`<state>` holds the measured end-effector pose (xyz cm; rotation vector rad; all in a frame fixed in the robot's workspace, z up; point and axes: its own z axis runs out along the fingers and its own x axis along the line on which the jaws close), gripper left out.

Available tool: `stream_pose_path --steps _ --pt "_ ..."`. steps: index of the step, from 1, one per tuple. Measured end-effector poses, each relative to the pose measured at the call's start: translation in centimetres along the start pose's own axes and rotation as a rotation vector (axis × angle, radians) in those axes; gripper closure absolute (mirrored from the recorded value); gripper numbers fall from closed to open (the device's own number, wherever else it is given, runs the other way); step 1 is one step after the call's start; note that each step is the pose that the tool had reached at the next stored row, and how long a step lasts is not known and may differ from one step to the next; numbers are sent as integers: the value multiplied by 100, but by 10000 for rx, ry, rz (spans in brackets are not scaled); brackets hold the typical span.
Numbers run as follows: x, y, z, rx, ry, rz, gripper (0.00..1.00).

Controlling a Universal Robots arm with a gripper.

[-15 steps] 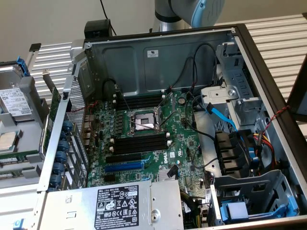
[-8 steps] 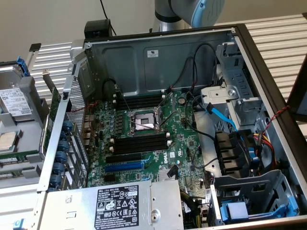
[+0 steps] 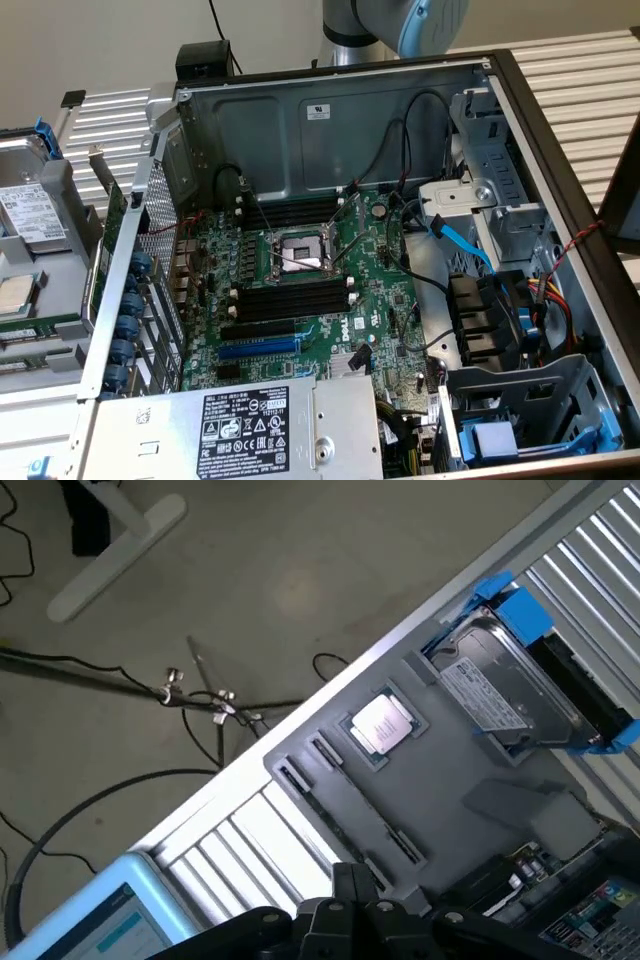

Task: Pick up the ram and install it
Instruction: 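Pick up the ram and move it above insertion slot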

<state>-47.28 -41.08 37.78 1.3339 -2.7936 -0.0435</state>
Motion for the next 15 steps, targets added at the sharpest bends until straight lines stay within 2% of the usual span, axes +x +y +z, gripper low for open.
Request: stream_pose_path --steps 7,15 --pt "0 0 6 54 77 -1266 89" --pt "0 0 15 112 133 -2725 89"
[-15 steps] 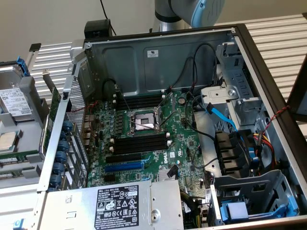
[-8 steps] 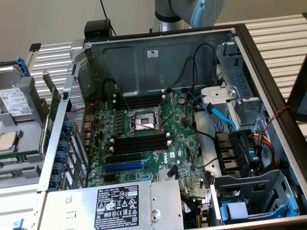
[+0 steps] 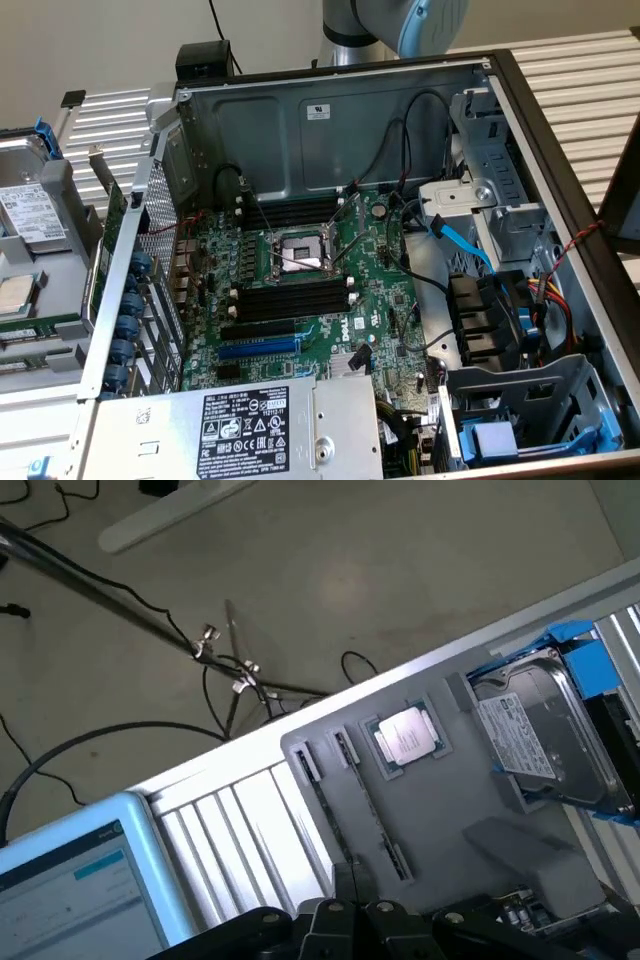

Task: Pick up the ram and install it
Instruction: 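Pick up the ram and move it above insertion slot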

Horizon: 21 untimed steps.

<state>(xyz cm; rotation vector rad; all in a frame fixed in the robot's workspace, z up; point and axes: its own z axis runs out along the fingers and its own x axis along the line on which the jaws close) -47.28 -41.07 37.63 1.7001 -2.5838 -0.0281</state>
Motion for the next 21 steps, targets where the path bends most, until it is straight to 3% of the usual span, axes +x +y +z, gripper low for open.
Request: stream_pose_path --steps 3,7,8,12,16,21 --pt "0 0 2 20 12 -407 89" --pt "0 0 3 26 14 -426 89" --pt "0 1 3 67 2 -547 89" --pt "0 0 3 403 -102 -1116 89" --pt "2 6 4 450 -111 -1324 89" --pt "2 6 26 501 -104 -2232 89"
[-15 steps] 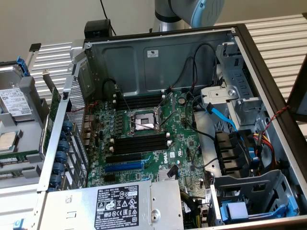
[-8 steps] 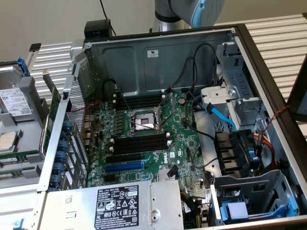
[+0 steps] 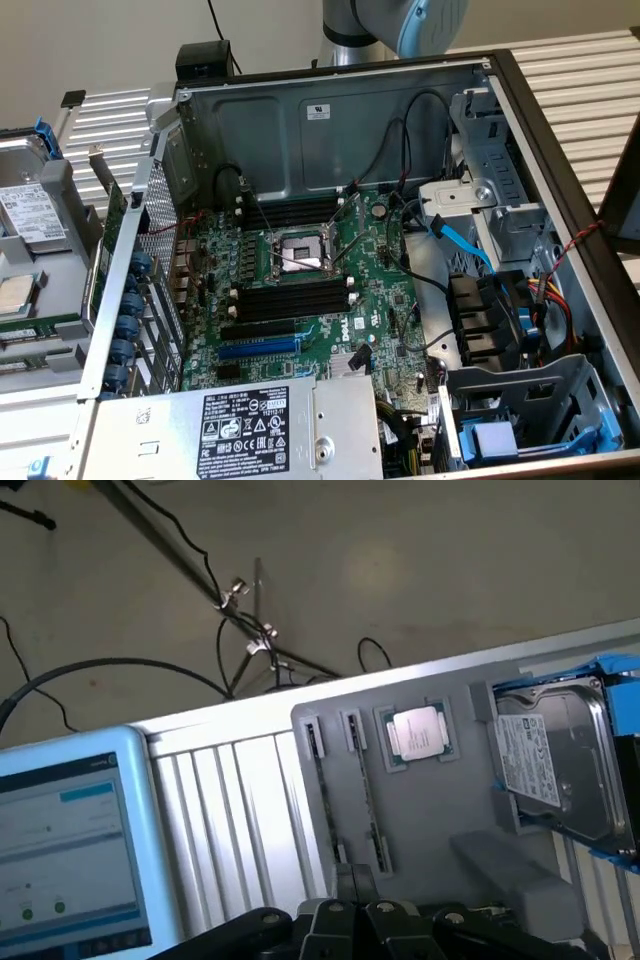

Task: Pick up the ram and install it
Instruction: 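Pick up the ram and move it above insertion slot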

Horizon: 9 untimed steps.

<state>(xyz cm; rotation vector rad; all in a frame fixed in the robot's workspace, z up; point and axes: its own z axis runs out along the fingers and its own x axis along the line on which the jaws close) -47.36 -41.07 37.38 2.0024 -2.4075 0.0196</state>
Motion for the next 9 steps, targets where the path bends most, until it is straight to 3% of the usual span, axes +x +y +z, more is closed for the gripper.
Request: stream_pose_path --steps 5,9 --pt "0 0 20 162 -29 -850 89" --pt "-1 0 77 181 -34 -1232 89"
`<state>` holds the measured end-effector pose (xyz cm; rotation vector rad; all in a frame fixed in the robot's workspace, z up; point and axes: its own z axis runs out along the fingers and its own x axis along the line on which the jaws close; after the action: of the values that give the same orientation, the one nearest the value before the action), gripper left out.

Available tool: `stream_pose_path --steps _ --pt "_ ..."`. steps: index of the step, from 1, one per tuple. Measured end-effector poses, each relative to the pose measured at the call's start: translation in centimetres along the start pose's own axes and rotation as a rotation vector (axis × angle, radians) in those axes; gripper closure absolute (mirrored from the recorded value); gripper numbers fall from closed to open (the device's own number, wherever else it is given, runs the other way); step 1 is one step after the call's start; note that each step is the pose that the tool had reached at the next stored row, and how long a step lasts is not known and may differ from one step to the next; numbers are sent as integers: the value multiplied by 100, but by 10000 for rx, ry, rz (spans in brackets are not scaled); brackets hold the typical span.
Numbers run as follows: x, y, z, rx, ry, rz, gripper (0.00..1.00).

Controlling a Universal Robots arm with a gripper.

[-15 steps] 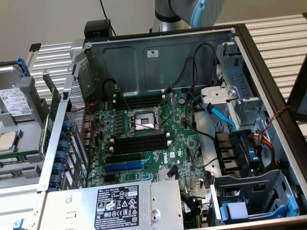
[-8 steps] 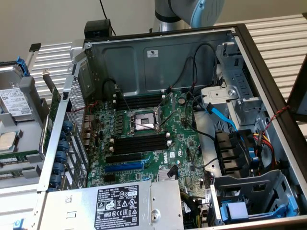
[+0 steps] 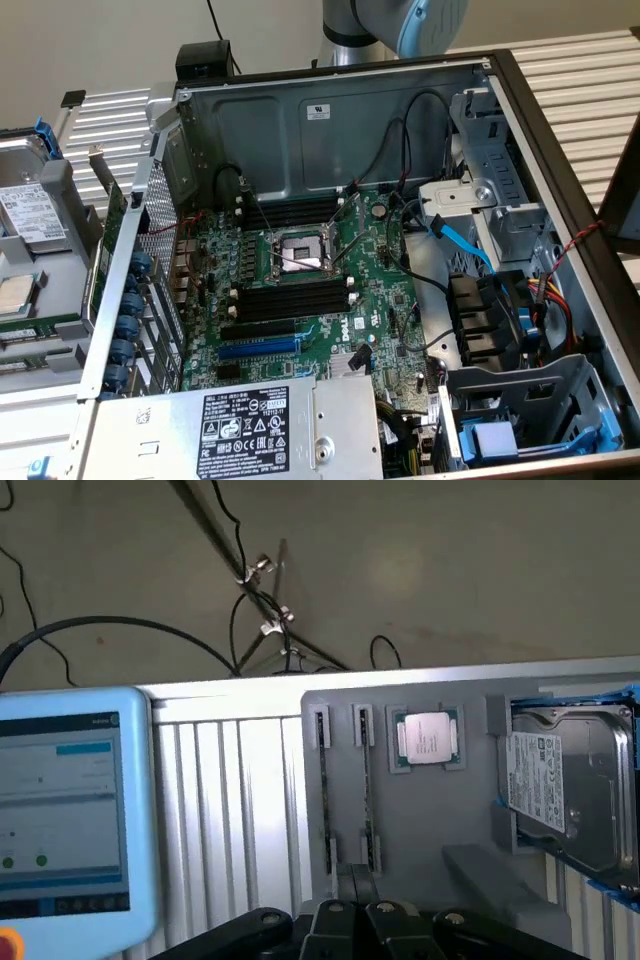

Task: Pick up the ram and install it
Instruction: 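Pick up the ram and move it above insertion slot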

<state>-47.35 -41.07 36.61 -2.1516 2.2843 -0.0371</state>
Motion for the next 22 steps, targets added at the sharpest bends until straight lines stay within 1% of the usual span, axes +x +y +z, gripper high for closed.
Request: stream_pose_path --steps 16,18,19,20,22 --pt "-5 -36 292 8 -12 -569 89" --pt "-5 -42 327 8 -13 -633 76" --pt "-4 -47 346 9 -14 -663 76" --pt "-5 -51 366 7 -15 -692 64" --pt "-5 -57 401 3 -15 -739 64"
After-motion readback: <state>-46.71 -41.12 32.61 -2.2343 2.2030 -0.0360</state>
